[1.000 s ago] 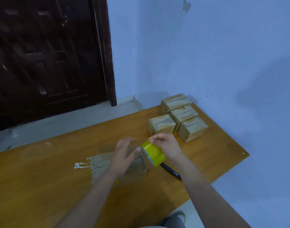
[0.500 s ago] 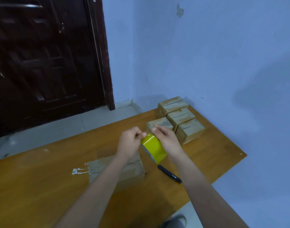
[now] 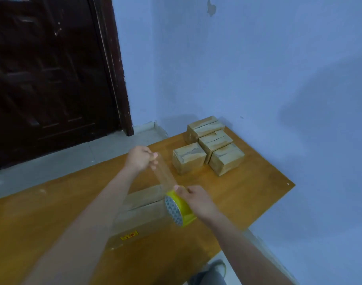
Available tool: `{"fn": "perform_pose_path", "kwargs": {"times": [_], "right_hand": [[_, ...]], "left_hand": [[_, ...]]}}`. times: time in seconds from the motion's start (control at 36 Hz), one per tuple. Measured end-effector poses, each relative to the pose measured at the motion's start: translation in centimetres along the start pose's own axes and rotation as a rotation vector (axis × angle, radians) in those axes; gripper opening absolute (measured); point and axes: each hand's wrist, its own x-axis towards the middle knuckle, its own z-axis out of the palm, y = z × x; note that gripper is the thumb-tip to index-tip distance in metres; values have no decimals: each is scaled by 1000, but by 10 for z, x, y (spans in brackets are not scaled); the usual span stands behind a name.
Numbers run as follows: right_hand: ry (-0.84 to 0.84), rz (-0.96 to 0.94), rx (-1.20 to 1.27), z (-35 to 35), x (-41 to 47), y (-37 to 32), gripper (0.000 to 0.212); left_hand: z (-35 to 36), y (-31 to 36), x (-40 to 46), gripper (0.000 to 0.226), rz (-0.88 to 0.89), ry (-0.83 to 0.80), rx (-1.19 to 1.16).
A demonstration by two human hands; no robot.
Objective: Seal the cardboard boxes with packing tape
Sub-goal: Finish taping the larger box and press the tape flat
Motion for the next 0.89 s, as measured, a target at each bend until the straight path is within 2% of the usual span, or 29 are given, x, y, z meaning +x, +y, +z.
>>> {"fn": "perform_pose_path", "kwargs": {"times": [0.06, 0.11, 0.17, 0.28, 0.44, 0.53, 0.67, 0.89], "right_hand": [[-8, 79, 17, 4, -2, 10, 45], [-13, 50, -10, 3, -7, 13, 45], [-60, 9, 35, 2, -14, 18, 37], [-183, 51, 178, 5, -27, 32, 19], [-150, 135, 258, 24, -29, 49, 25], [-95, 153, 272, 32, -26, 50, 22], [-69, 178, 324, 37, -23, 51, 24], [-63, 188, 257, 45, -20, 53, 25]], "left_hand": [[7, -4, -1, 29, 65, -1, 131], [13, -14, -1, 32, 89, 1, 198], [16, -25, 3, 33, 88, 0, 217], [23, -38, 2, 35, 94, -21, 324], [39, -57, -5, 26, 76, 5, 481], [46, -69, -6, 24, 93, 58, 447], [51, -83, 0, 24, 68, 92, 238], [50, -91, 10, 25, 87, 59, 157]]}}
